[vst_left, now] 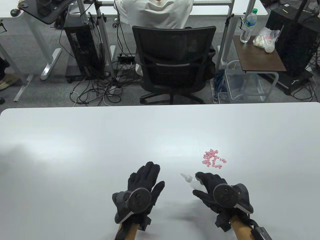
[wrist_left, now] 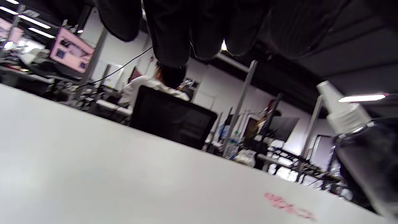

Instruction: Squeeze empty conical bottle to blow paper scraps with air puff

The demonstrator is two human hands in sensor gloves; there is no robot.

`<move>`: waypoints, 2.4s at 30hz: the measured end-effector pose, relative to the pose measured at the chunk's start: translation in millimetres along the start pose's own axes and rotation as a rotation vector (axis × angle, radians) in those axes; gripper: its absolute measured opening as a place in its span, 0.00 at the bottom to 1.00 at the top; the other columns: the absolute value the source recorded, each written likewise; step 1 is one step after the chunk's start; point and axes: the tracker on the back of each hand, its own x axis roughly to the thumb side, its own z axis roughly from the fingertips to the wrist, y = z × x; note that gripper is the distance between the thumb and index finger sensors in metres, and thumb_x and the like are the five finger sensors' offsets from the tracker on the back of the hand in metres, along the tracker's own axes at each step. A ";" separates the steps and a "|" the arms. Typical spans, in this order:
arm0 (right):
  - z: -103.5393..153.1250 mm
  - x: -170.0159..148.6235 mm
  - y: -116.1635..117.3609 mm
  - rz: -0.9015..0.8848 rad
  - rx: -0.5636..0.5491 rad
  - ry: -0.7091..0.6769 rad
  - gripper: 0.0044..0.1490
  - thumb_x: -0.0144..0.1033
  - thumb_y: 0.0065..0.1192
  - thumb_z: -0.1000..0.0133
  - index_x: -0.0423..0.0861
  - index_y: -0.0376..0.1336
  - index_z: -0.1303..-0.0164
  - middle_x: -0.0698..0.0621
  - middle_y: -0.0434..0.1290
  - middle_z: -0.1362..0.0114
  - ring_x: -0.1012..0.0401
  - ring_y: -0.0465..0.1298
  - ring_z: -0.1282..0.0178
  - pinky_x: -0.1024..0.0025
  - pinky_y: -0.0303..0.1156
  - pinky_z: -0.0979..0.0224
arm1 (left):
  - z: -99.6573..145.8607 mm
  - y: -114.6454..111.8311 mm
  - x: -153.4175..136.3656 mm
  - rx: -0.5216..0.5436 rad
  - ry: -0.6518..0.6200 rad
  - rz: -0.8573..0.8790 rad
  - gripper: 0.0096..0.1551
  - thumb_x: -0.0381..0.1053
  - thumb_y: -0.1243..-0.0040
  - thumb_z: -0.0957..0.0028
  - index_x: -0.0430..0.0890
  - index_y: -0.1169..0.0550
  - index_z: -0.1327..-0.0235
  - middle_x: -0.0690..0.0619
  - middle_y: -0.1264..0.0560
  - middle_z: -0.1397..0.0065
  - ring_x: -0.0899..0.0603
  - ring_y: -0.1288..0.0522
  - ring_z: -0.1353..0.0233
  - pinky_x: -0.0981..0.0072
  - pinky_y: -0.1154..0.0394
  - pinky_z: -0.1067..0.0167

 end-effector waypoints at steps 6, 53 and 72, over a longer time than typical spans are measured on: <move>0.1 17.4 4.6 0.075 0.048 -0.104 0.43 0.49 0.70 0.43 0.45 0.61 0.19 0.42 0.72 0.25 0.41 0.75 0.30 0.41 0.72 0.30 | 2.8 -9.6 34.6 0.009 -0.228 -0.056 0.28 0.55 0.34 0.41 0.59 0.26 0.26 0.57 0.23 0.23 0.47 0.19 0.28 0.45 0.36 0.22; 9.8 20.7 3.1 0.066 0.062 -0.159 0.43 0.47 0.69 0.44 0.43 0.60 0.19 0.40 0.71 0.25 0.41 0.75 0.31 0.40 0.71 0.29 | -1.3 -14.8 30.4 -0.038 -0.177 0.082 0.25 0.52 0.29 0.44 0.50 0.18 0.35 0.49 0.14 0.38 0.47 0.11 0.43 0.49 0.29 0.27; 9.5 29.0 1.6 0.177 0.034 -0.132 0.44 0.47 0.70 0.44 0.43 0.60 0.19 0.41 0.71 0.24 0.41 0.74 0.30 0.31 0.64 0.26 | -1.1 -18.9 32.8 -0.150 -0.218 -0.027 0.32 0.56 0.29 0.45 0.46 0.22 0.30 0.47 0.15 0.37 0.47 0.12 0.42 0.48 0.31 0.26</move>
